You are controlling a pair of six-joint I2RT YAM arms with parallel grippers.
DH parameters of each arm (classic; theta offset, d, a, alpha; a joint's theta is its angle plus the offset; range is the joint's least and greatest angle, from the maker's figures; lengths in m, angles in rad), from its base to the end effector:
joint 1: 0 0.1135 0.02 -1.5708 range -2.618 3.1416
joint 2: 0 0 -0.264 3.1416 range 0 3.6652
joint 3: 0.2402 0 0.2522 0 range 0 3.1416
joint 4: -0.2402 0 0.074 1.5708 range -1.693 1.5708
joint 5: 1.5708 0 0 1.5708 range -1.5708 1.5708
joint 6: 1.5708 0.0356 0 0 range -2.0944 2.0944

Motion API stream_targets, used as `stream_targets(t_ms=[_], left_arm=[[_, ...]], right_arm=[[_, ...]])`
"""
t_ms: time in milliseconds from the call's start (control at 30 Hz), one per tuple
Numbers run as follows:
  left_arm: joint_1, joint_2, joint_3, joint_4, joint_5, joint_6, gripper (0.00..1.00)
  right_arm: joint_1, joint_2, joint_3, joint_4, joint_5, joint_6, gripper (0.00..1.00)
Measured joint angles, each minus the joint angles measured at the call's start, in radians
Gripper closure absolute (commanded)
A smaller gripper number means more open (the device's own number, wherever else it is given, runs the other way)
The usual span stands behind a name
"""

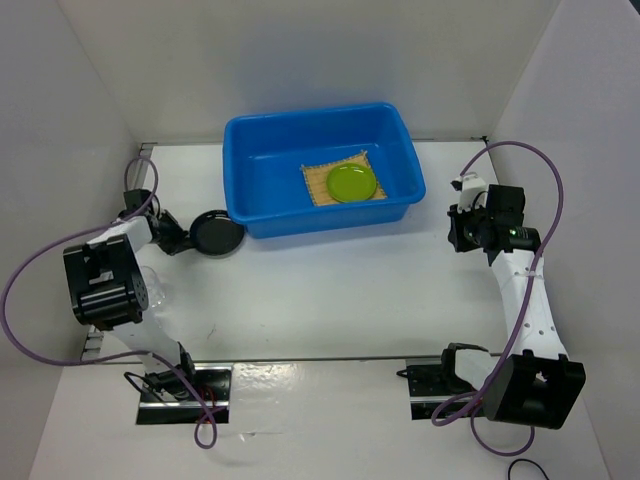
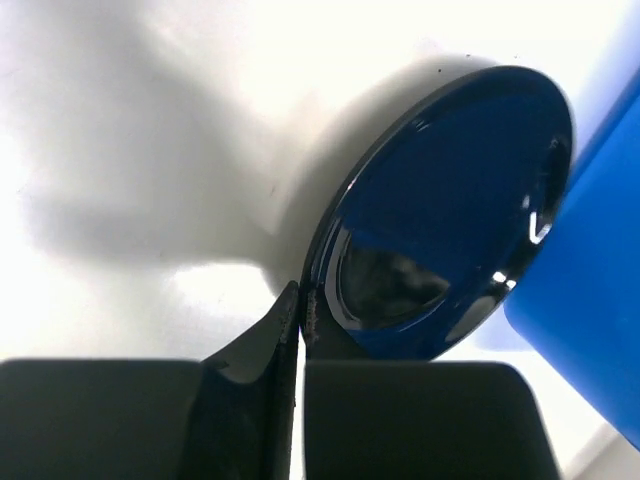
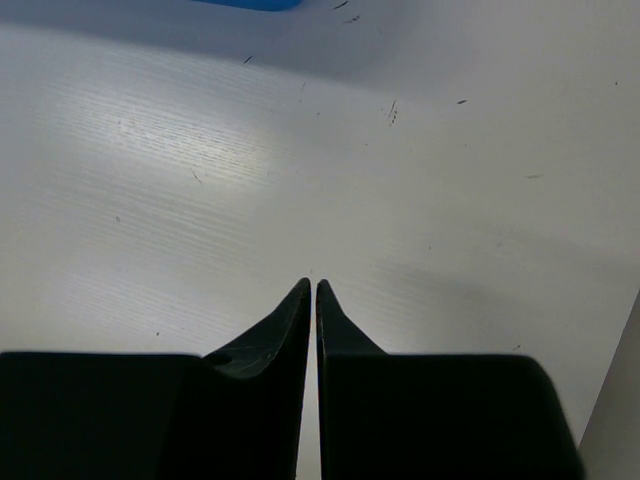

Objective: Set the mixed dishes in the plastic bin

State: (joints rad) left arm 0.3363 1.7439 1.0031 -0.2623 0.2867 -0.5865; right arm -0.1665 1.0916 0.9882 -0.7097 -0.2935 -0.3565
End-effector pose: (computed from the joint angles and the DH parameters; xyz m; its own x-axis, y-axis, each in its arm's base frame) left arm 0.3289 0.1043 0.1613 -0.5672 -0.7606 -0.3159 -0.5846 0.6419 -0.4962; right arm 0.2210 -0.0267 0.3036 -0.6583 -0.2281 -0.7174 -0.2851 0.9575 -0.0429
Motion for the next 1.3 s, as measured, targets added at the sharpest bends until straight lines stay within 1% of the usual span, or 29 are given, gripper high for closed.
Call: stream_targets(t_ms=[67, 233, 400, 567, 700, 767, 833, 900, 1000, 1100, 1167, 1300], left_arm=[[0.001, -0.043, -0.002, -0.032, -0.039, -0.005, 1.0], [0.035, -0.224, -0.003, -0.111, -0.193, -0.048, 1.0], [0.081, -0.37, 0.029, -0.183, -0.245, -0.109, 1.0], [0.093, -0.469, 0.135, -0.235, -0.211, -0.192, 1.0], [0.088, -0.513, 0.218, -0.21, -0.113, -0.288, 1.0], [0.06, -0.518, 0.246, -0.18, -0.061, -0.332, 1.0], [-0.007, -0.502, 0.285, -0.152, -0.014, -0.361, 1.0], [-0.113, -0.455, 0.357, -0.136, 0.019, -0.383, 1.0], [-0.276, -0.343, 0.489, -0.123, 0.047, -0.385, 1.0], [-0.415, -0.192, 0.652, -0.144, 0.045, -0.378, 1.0], [-0.487, -0.068, 0.787, -0.171, 0.029, -0.362, 1.0], [-0.588, 0.17, 1.03, -0.239, -0.01, -0.341, 1.0]], right_arm=[[0.0, 0.0, 0.0, 0.0, 0.0, 0.0, 0.9], [0.0, 0.0, -0.003, 0.001, -0.003, 0.0, 0.9], [0.0, 0.0, -0.011, 0.003, -0.003, 0.0, 0.9], [0.0, 0.0, -0.014, 0.004, -0.003, 0.0, 0.9], [0.0, 0.0, -0.014, 0.004, -0.003, 0.0, 0.9], [0.0, 0.0, -0.014, 0.005, -0.003, 0.0, 0.9], [-0.003, 0.0, -0.014, 0.005, -0.003, 0.0, 0.9], [-0.007, 0.0, -0.014, 0.006, -0.003, 0.0, 0.9], [-0.011, 0.001, -0.014, 0.008, -0.003, 0.0, 0.9], [-0.018, 0.017, -0.014, 0.013, -0.002, 0.0, 0.9], [-0.018, 0.038, -0.014, 0.014, -0.002, 0.0, 0.9], [-0.018, 0.07, -0.014, 0.014, 0.002, 0.0, 0.9]])
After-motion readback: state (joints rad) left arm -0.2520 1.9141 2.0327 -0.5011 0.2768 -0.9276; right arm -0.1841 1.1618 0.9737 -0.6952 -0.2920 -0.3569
